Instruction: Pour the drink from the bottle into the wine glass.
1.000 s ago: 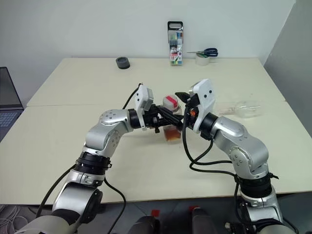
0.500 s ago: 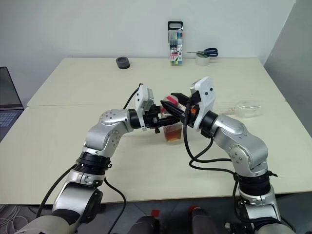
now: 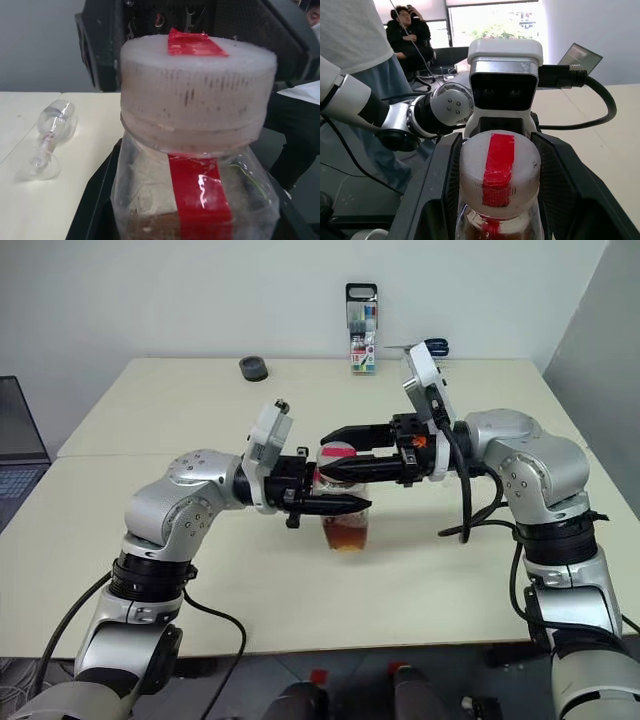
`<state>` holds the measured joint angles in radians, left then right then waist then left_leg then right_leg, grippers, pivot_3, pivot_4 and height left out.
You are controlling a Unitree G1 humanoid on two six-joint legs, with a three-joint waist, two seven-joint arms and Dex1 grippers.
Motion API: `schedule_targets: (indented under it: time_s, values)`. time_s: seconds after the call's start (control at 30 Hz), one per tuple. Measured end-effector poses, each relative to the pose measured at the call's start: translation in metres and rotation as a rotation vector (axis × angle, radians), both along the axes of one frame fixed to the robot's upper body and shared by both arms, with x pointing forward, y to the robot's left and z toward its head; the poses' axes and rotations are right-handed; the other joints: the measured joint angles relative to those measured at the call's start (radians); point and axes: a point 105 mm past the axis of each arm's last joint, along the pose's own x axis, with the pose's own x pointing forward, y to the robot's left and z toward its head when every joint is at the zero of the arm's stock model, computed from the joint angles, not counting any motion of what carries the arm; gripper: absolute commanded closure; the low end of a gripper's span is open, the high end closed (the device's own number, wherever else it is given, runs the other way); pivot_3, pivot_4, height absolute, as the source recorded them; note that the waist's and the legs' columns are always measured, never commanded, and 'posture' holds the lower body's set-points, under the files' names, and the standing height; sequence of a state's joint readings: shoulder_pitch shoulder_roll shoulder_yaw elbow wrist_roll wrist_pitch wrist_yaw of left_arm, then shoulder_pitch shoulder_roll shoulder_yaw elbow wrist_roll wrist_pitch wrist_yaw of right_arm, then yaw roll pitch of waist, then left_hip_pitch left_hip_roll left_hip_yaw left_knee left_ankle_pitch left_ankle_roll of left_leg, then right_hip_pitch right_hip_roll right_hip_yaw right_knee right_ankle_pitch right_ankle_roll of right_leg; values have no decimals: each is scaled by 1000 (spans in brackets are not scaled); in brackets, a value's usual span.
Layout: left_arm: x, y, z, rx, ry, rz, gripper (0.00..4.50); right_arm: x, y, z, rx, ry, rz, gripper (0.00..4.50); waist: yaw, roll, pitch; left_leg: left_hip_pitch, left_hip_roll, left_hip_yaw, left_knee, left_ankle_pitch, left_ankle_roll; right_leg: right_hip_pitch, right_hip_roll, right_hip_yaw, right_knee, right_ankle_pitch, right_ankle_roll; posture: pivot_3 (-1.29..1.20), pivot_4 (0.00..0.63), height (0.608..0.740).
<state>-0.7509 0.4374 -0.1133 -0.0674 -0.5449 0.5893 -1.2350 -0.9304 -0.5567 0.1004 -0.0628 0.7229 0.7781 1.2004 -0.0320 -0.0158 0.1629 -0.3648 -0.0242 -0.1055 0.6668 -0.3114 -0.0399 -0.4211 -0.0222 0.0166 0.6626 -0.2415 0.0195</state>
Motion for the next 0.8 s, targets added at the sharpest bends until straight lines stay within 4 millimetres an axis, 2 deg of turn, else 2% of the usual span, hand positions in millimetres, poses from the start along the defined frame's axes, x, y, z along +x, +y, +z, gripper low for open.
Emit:
schedule_targets:
  time_s: [0.1, 0.17, 0.2, 0.3, 0.43, 0.57, 0.8]
  values:
    - [0, -4, 3, -18, -28, -2, 2683, 1, -7, -8, -24, 56, -56, 926, 5, 0, 0, -1, 0, -1, 0, 2, -4, 0, -1, 0, -1, 0, 0, 0, 150, 740]
    - [2, -3, 3, -20, -34, 20, 2683, -1, -19, -15, -25, 98, -124, 192, 8, -1, 0, -2, -1, -1, 0, 2, -4, -1, -4, 0, -2, 0, 0, 0, 150, 740]
    - [4, -2, 2, -21, -33, 39, 2683, -2, -26, -16, -12, 103, -173, 39, 8, -1, 0, -2, -1, -1, 0, 2, -4, -1, -5, 0, -2, 0, 0, 0, 150, 740]
    - [9, -1, -4, -34, -10, 98, 2683, -13, -33, -9, 40, 85, -274, 39, 6, -1, 0, -2, 0, -1, -1, 2, -4, -1, -5, 0, -1, 0, 0, 0, 150, 740]
    - [13, -5, -13, -69, 22, 156, 2683, -29, -21, -10, 114, 41, -395, 39, 1, 0, 0, 0, 1, 0, -1, 2, -4, -1, -5, 1, 1, 0, 0, 0, 150, 740]
    - [14, -7, -10, -85, 2, 179, 2683, -30, -9, -9, 143, -26, -511, 39, 2, 0, 0, 0, 0, 0, 0, 2, -4, 0, -2, 1, 1, 0, 0, 0, 150, 740]
    - [16, -7, -11, -79, -17, 183, 2683, -15, -2, -15, 165, -36, -620, 39, 2, 0, 0, 0, 0, 0, -1, 2, -4, 0, 0, 1, 1, 0, 0, 0, 150, 740]
